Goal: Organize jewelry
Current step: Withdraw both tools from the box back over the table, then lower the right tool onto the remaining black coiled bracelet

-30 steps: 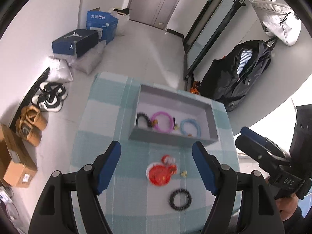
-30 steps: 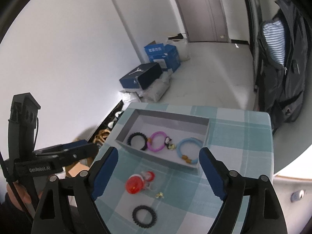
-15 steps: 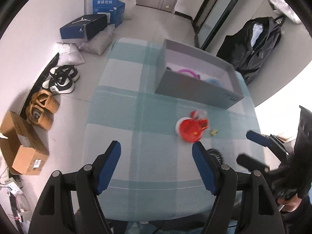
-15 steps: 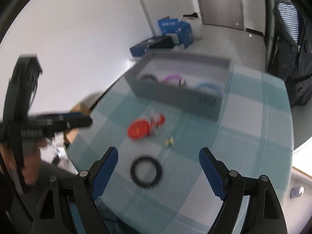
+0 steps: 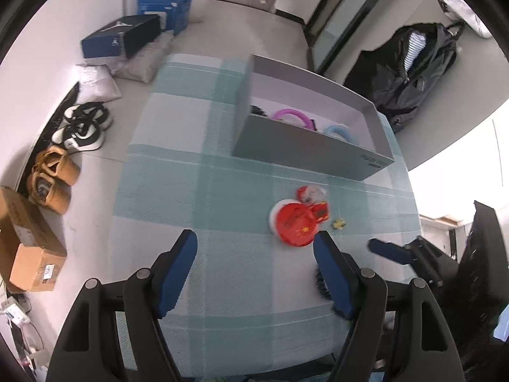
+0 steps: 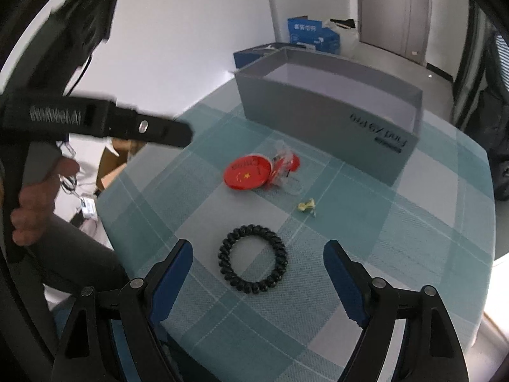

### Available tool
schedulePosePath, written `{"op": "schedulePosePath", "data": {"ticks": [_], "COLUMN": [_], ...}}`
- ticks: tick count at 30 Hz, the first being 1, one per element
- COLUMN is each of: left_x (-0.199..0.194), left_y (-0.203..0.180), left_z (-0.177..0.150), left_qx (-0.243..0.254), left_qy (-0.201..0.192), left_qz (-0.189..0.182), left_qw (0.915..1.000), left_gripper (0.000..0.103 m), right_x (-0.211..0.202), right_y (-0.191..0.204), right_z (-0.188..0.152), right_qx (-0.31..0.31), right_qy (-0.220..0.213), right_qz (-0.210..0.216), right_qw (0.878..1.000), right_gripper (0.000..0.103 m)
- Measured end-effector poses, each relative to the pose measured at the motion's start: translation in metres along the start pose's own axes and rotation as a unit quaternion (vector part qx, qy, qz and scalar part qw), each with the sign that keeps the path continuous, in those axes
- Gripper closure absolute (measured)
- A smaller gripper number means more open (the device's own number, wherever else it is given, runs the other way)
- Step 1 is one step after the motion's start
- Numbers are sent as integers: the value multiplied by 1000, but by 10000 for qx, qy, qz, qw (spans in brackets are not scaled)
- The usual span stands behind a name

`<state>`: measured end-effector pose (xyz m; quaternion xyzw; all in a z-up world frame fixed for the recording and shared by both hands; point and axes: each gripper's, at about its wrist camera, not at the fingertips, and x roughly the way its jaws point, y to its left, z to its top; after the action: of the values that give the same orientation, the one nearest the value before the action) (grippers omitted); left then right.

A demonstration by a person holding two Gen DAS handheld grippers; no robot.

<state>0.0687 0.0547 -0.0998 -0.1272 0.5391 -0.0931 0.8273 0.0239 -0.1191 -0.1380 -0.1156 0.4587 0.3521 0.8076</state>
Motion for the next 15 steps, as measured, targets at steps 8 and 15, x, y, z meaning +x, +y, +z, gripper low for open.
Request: {"op": "schedulePosePath", "data": {"ticks": [8,15], "left_x": [16,27], "left_y": [-24,-35], "left_z": [9,12], "left_qx": [380,619], "left_qy": [250,470], "left_qz": [-25,30], "left_qw": [9990,9970], "left_gripper": [31,31], "right_x": [13,7], "right_y": [10,7], "right_z": [0,-3], "right_qx": [-418,-409], "right_qy": [169,226], "right_qz": [-121,206], "right_qw": [9989,9987], "right_gripper": [55,76]}}
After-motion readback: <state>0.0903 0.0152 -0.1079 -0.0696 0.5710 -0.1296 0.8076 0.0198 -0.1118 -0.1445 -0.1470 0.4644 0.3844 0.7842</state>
